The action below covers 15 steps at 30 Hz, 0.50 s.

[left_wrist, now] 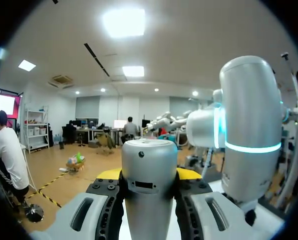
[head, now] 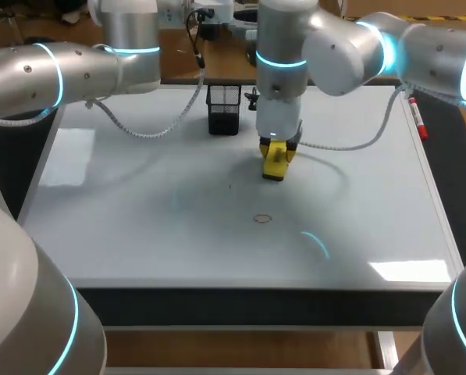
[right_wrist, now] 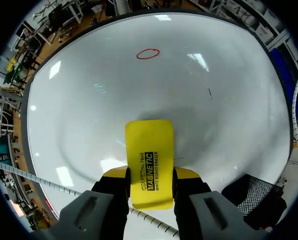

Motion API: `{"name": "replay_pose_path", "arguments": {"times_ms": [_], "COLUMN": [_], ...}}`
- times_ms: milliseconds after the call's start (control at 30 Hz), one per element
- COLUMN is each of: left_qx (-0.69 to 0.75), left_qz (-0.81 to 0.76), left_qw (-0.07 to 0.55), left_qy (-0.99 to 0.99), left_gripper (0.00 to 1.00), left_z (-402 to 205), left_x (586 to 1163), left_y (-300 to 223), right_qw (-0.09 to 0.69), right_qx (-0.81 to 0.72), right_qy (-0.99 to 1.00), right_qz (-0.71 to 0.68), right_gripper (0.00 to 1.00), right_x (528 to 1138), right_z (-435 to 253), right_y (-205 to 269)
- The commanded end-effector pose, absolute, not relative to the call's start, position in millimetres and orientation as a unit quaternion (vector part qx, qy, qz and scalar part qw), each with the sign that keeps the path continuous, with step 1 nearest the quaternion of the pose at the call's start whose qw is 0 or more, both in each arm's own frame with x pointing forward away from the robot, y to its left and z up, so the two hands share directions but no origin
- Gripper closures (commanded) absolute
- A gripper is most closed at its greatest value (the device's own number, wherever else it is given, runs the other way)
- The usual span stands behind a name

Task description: Pick up the inspection probe, press it on each red-marked spot on the whiteboard one by one, put down the probe, pick up the eraser, and wipe off all the red marks.

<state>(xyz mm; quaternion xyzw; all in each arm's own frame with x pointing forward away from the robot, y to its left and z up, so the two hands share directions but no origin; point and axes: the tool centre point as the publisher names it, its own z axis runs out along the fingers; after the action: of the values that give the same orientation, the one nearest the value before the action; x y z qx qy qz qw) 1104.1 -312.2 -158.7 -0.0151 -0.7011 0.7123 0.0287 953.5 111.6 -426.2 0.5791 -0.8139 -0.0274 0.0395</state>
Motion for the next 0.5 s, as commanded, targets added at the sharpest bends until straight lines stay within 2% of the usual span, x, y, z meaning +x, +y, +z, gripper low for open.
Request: {"name": "replay_pose_path", "arguments": {"times_ms": [33, 500], "left_qx": [-0.016, -0.016], "left_qz": [0.712, 0.712], "left_qw": [0.030, 0.030], "left_qy": [-0.702, -0.702], "left_gripper": [1.00, 1.00], "left_z": [-157.1, -157.1], "left_x": [1104.6, 1104.6], "left_y": [-311.9, -311.9], "right_qw": [0.032, 0.006], "right_qx": [0.576, 0.550], "right_qy": [-0.817, -0.835], "right_qz": [-0.027, -0.004], "right_gripper": [1.00, 1.00], "right_x": [947.1, 935.8], "right_z": [-422.3, -392.2], "right_y": [96.5, 67.2]}}
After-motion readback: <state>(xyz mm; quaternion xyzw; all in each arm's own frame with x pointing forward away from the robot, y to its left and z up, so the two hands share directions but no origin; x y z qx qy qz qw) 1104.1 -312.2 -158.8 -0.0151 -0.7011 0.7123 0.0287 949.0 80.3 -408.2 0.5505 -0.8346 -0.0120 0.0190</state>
